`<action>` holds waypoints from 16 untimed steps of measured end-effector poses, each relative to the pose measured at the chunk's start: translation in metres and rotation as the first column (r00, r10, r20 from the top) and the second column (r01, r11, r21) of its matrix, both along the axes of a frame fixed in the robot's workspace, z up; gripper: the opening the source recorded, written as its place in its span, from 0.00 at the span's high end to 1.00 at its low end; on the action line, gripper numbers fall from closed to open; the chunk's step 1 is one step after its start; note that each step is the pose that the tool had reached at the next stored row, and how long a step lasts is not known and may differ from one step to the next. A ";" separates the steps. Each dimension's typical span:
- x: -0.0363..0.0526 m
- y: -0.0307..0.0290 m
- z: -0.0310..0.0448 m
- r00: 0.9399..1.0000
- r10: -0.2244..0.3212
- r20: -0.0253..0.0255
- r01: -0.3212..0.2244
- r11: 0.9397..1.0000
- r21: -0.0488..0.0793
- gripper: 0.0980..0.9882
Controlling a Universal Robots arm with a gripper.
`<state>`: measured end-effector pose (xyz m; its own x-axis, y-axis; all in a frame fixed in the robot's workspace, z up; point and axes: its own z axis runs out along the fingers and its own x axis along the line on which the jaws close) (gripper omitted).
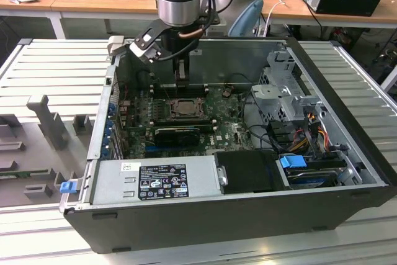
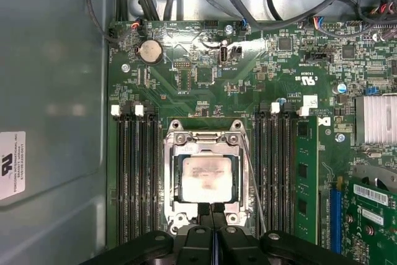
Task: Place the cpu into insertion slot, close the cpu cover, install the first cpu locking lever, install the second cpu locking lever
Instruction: 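Install the first cpu locking lever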
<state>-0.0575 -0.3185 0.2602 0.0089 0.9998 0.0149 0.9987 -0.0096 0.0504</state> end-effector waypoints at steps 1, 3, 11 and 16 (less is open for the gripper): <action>0.0000 0.0000 0.0003 1.000 0.000 0.000 0.000 1.000 0.000 0.99; 0.0000 0.0000 0.0007 1.000 0.000 0.000 0.000 1.000 0.000 0.99; 0.0000 0.0000 0.0084 1.000 0.000 0.000 0.000 1.000 0.000 0.99; 0.0000 0.0000 0.0143 1.000 0.000 0.000 0.000 1.000 0.000 0.99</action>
